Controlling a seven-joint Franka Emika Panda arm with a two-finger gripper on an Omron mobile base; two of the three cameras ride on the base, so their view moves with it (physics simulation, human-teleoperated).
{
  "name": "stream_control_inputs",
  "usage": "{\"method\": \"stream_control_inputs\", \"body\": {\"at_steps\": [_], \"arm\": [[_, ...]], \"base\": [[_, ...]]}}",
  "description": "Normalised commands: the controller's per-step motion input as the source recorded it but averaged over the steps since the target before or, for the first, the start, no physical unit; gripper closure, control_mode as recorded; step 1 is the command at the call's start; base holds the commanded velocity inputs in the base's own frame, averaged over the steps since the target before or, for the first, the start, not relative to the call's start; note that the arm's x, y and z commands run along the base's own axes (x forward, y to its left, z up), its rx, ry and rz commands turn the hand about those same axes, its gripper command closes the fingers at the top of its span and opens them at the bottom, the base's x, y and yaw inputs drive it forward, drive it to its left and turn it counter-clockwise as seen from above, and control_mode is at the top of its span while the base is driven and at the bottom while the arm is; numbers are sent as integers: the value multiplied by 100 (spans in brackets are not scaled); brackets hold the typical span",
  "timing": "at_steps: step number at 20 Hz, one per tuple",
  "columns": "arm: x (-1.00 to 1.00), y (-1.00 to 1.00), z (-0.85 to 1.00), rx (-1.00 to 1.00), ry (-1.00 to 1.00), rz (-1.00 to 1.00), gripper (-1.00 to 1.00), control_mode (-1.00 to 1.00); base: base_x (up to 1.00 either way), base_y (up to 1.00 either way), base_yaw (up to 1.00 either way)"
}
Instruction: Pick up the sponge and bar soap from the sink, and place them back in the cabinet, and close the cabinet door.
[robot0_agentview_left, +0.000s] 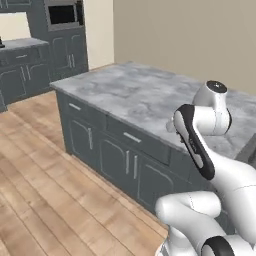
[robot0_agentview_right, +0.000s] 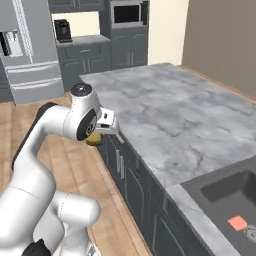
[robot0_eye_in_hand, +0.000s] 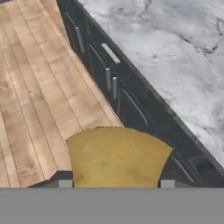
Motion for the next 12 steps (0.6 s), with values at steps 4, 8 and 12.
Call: {"method": "stream_control_inputs", "body": {"at_steps": [4, 8, 12], "arm": [[0, 0, 0, 0, 0, 0, 100, 100], [0, 0, 0, 0, 0, 0, 100, 100], [0, 0, 0, 0, 0, 0, 100, 100]], "base": [[0, 6, 63], [0, 5, 64], [0, 17, 63]]}}
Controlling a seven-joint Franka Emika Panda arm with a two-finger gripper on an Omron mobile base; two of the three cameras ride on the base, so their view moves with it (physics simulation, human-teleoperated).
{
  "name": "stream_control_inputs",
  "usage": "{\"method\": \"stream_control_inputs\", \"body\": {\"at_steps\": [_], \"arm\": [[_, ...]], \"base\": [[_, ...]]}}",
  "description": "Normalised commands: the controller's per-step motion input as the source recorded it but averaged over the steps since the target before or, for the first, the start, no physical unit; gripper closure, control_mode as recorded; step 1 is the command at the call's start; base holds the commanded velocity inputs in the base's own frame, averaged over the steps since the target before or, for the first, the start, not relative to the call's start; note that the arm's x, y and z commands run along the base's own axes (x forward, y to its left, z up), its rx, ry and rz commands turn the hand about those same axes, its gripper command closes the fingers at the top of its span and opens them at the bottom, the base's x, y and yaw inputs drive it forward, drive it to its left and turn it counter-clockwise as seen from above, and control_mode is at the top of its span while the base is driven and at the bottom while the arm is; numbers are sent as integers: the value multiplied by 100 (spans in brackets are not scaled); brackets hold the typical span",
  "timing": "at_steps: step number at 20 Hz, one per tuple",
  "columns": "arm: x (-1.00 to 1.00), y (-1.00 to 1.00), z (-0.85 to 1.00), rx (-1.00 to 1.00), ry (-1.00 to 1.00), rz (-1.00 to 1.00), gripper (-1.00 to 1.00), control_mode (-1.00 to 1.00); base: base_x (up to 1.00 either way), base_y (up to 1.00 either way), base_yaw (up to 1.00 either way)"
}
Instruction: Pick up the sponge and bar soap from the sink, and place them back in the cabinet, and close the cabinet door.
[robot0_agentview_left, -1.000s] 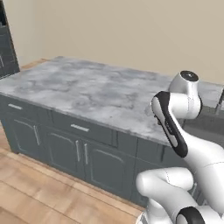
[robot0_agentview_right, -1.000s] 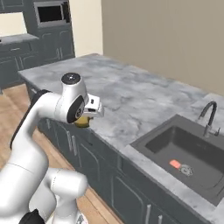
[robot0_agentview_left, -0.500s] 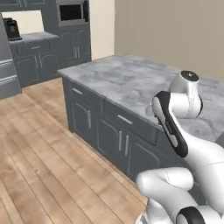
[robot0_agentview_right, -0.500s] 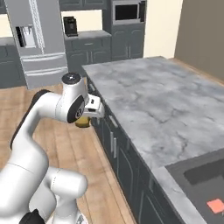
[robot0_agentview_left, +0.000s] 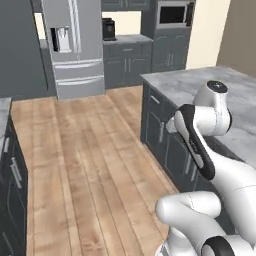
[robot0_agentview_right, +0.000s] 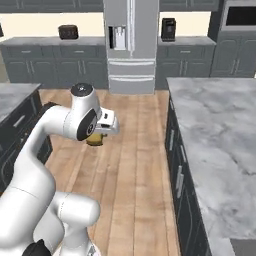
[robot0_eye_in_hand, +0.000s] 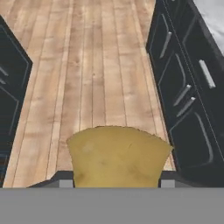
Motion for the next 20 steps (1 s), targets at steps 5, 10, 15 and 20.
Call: {"method": "stream_control_inputs", "body": {"at_steps": [5, 10, 15, 20], "arm": [[0, 0, 0, 0, 0, 0, 100, 100], [0, 0, 0, 0, 0, 0, 100, 100], [0, 0, 0, 0, 0, 0, 100, 100], [0, 0, 0, 0, 0, 0, 100, 100]], "base": [[0, 35, 61], [0, 31, 57], [0, 27, 56], [3, 26, 53]]}}
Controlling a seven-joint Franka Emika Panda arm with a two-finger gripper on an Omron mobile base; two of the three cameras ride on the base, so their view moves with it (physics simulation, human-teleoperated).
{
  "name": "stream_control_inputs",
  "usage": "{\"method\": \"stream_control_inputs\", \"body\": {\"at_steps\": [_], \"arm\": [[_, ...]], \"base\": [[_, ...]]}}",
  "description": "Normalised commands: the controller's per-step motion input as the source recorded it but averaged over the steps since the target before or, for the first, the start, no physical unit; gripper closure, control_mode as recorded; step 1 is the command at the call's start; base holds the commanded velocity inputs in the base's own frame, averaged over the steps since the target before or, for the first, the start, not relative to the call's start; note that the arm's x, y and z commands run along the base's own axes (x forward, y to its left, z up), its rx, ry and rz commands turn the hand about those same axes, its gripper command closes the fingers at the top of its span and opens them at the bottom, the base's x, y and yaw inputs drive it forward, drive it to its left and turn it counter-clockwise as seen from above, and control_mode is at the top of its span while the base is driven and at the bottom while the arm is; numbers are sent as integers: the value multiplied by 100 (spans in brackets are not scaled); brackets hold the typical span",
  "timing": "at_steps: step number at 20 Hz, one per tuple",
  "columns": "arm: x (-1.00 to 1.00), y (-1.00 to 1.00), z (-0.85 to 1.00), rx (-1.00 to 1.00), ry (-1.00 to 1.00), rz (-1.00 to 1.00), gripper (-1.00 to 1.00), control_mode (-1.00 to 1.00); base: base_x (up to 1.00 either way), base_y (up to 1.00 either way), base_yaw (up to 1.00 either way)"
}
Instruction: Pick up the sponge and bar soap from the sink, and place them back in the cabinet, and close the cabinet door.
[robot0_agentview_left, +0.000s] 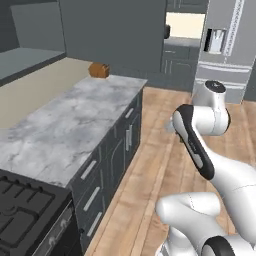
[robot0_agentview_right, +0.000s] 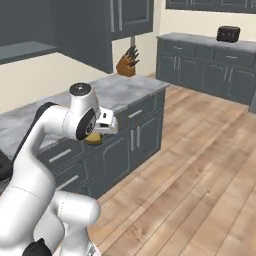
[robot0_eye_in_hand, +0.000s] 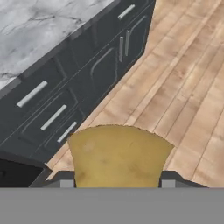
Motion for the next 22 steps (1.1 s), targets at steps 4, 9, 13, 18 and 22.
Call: {"method": "stream_control_inputs", "body": {"at_steps": [4, 9, 13, 18, 22], "arm": [[0, 0, 0, 0, 0, 0, 100, 100], [0, 0, 0, 0, 0, 0, 100, 100], [0, 0, 0, 0, 0, 0, 100, 100], [0, 0, 0, 0, 0, 0, 100, 100], [0, 0, 0, 0, 0, 0, 100, 100]], "base": [[10, 29, 50], [21, 27, 48], [32, 23, 42], [30, 6, 30], [35, 0, 25]]}}
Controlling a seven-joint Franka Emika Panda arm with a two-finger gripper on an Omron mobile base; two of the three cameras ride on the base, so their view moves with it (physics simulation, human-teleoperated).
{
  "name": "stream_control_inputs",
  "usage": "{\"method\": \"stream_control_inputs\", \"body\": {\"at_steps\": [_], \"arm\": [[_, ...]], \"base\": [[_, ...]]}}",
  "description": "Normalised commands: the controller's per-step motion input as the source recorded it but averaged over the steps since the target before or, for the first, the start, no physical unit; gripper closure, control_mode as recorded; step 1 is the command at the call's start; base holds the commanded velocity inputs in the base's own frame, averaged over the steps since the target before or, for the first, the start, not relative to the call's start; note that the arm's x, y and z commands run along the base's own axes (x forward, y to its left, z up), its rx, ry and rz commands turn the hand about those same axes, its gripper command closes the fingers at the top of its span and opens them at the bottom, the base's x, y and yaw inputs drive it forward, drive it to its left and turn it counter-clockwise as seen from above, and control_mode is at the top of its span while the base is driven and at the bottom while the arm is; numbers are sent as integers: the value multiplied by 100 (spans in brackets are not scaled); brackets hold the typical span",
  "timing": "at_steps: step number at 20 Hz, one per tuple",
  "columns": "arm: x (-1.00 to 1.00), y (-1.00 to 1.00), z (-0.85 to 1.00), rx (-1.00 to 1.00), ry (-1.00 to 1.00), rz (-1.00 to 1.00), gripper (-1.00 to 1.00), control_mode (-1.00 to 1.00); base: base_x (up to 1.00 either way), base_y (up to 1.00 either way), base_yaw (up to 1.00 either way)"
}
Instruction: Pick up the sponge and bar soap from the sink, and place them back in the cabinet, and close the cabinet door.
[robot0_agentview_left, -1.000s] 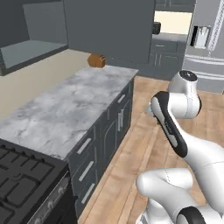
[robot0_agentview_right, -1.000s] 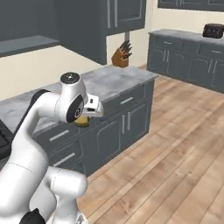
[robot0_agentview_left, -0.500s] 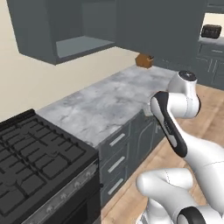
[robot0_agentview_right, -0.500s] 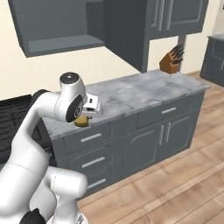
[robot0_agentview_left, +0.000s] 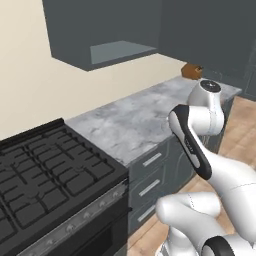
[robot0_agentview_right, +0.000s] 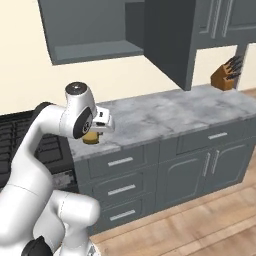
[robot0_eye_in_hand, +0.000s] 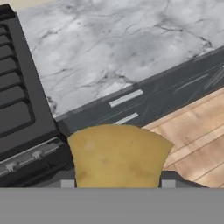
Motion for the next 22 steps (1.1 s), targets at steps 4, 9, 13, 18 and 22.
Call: {"method": "stream_control_inputs", "body": {"at_steps": [4, 9, 13, 18, 22], "arm": [[0, 0, 0, 0, 0, 0, 100, 100], [0, 0, 0, 0, 0, 0, 100, 100], [0, 0, 0, 0, 0, 0, 100, 100], [0, 0, 0, 0, 0, 0, 100, 100], [0, 0, 0, 0, 0, 0, 100, 100]], "base": [[47, 0, 24], [55, -2, 22], [51, -19, 18], [41, -38, 29], [32, -36, 31]]}}
